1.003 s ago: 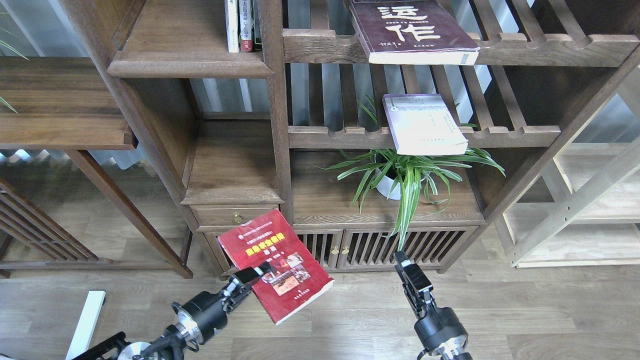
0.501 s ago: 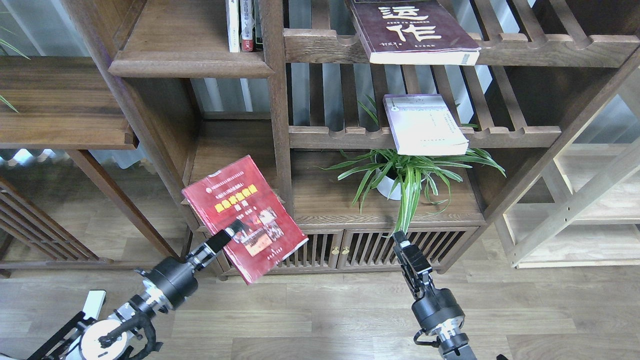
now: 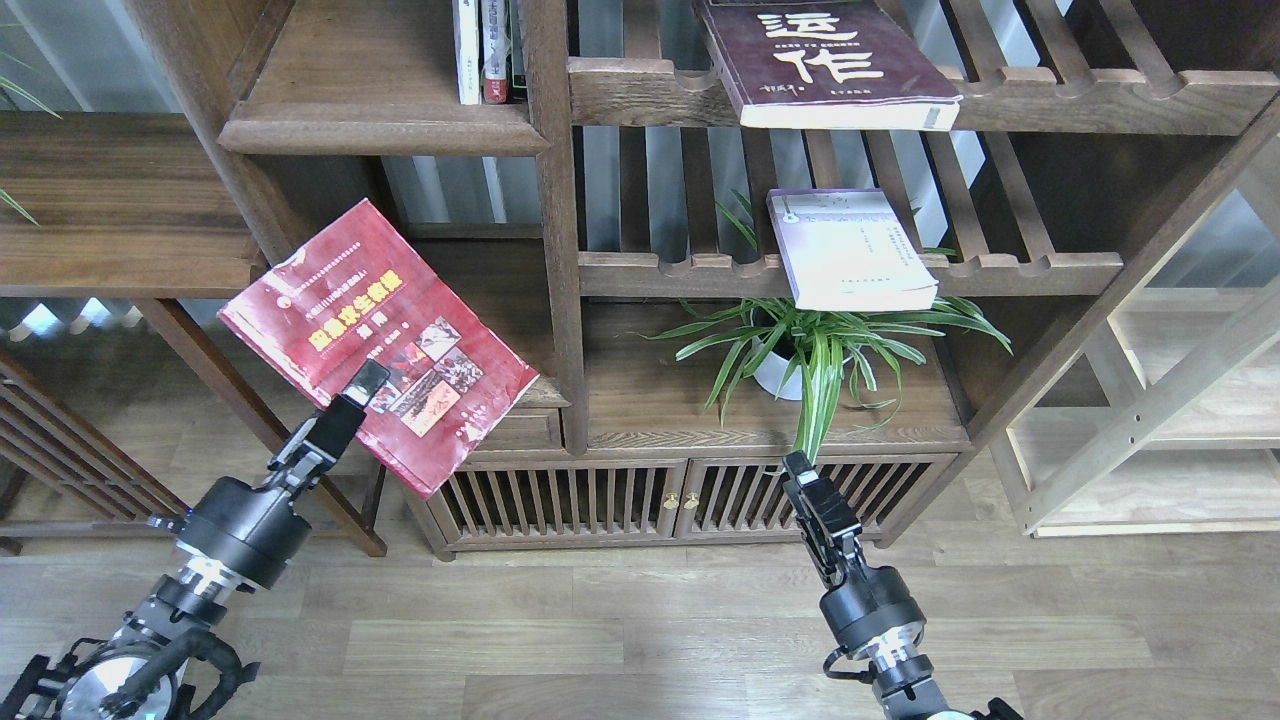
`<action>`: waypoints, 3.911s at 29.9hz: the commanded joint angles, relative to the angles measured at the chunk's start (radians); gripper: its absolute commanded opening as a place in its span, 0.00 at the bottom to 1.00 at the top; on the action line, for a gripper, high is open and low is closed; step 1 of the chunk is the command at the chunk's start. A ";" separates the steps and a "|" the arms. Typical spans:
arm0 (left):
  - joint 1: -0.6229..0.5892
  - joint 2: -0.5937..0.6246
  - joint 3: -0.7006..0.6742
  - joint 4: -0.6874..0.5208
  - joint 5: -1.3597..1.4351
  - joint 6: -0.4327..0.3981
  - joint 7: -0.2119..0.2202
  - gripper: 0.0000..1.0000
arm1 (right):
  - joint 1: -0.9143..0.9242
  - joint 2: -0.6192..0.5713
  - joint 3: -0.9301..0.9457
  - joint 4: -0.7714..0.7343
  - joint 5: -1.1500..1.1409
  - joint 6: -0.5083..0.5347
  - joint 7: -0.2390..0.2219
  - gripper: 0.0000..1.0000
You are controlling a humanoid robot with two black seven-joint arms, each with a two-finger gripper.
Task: Organize books on shelf
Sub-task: 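Lift the red book with the left gripper toward the upper shelf, then push the red book onto the top shelf with the left gripper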
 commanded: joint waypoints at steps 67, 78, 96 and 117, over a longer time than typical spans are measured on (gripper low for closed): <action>-0.286 0.260 -0.276 -0.142 -0.028 0.018 0.176 0.01 | 0.003 0.024 -0.016 0.007 0.004 0.000 0.011 0.60; -0.399 0.312 -0.275 -0.125 0.078 0.123 0.206 0.01 | 0.002 0.032 -0.018 0.010 0.005 0.000 0.011 0.60; -0.616 0.311 -0.163 -0.088 0.167 0.375 0.206 0.01 | -0.009 0.032 -0.035 0.027 0.004 0.000 0.008 0.60; -0.758 0.311 0.003 -0.028 0.229 0.596 0.206 0.01 | -0.075 0.026 -0.038 0.061 0.004 0.000 0.009 0.60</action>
